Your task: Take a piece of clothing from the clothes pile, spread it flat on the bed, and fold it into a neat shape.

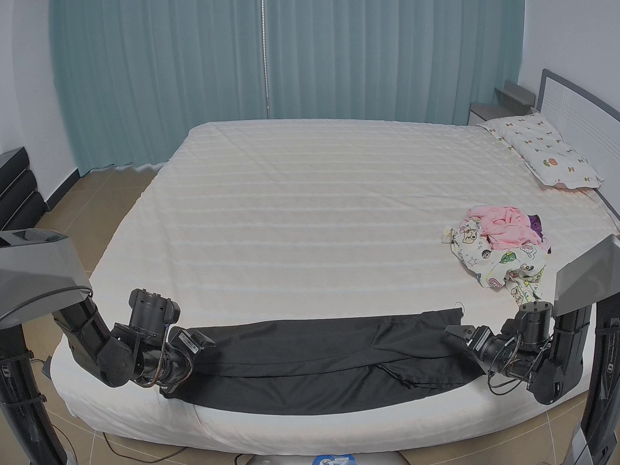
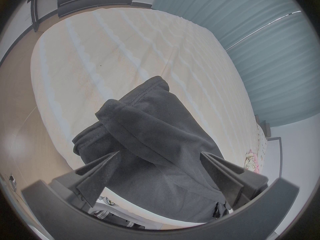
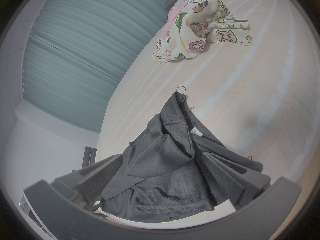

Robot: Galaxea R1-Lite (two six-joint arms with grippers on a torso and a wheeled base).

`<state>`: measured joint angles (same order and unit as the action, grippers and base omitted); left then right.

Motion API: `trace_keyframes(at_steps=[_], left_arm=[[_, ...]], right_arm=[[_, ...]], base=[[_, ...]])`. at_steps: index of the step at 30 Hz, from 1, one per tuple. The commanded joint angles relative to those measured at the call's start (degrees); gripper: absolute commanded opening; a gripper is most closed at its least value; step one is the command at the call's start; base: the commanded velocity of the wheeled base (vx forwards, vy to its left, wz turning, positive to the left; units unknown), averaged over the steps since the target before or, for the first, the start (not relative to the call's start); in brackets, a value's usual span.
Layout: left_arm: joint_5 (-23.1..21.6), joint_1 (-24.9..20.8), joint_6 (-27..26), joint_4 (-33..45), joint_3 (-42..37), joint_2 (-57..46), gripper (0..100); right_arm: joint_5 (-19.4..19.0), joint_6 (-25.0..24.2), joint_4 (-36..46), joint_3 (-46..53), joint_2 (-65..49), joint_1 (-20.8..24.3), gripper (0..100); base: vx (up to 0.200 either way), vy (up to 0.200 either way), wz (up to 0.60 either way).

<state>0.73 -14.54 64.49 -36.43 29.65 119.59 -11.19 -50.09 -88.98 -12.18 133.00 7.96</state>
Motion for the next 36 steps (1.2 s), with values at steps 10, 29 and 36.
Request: trace_keyframes(at_steps=[10, 29, 36], left_arm=[[2.9, 4.0, -3.2, -0.4, 1.0, 3.1, 0], [4.2, 4.1, -2.8, -3.0, 0.6, -0.7, 0], [4.1, 4.0, -2.3, -5.9, 0.0, -0.9, 0]], right_arm=[[-0.1, 0.0, -0.8, 0.4, -0.1, 0.1, 100], [0.1, 0.1, 2.4, 0.5, -7.6, 5.4, 100], [1.3, -7.5, 7.4, 1.4, -7.3, 8.9, 100]], base=[[0.000, 0.000, 0.00], [0.000, 0.000, 0.00], [0.000, 0.000, 0.00]])
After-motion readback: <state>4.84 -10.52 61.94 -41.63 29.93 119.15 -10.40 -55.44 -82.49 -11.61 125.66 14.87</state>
